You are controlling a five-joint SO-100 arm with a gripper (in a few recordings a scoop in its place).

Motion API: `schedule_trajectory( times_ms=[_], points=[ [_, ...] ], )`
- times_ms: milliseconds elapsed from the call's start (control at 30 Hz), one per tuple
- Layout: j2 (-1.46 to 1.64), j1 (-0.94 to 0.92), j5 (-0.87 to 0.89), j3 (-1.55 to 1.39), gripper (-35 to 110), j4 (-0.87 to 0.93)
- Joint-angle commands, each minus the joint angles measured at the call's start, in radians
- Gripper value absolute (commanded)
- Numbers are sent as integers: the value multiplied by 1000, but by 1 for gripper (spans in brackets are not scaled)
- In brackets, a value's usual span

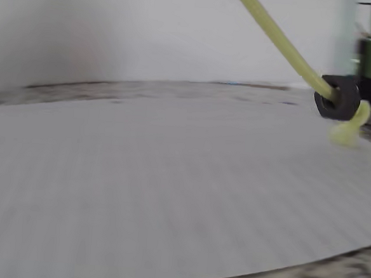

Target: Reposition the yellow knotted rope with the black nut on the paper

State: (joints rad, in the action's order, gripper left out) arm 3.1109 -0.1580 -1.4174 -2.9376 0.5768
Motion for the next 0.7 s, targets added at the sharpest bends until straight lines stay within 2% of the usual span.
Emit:
schedule_trajectory(
  times_ms=[0, 167, 467, 533, 600, 667],
  points=[
    [-17, 98, 8, 5, 0, 9],
    [-32, 216, 8, 0, 0, 58],
    [-44, 299, 9, -17, 1, 101],
    [-51, 304, 9, -17, 14, 112],
    [-57, 307, 8, -21, 34, 115],
    [-55, 311, 8, -28, 43, 115]
  ],
)
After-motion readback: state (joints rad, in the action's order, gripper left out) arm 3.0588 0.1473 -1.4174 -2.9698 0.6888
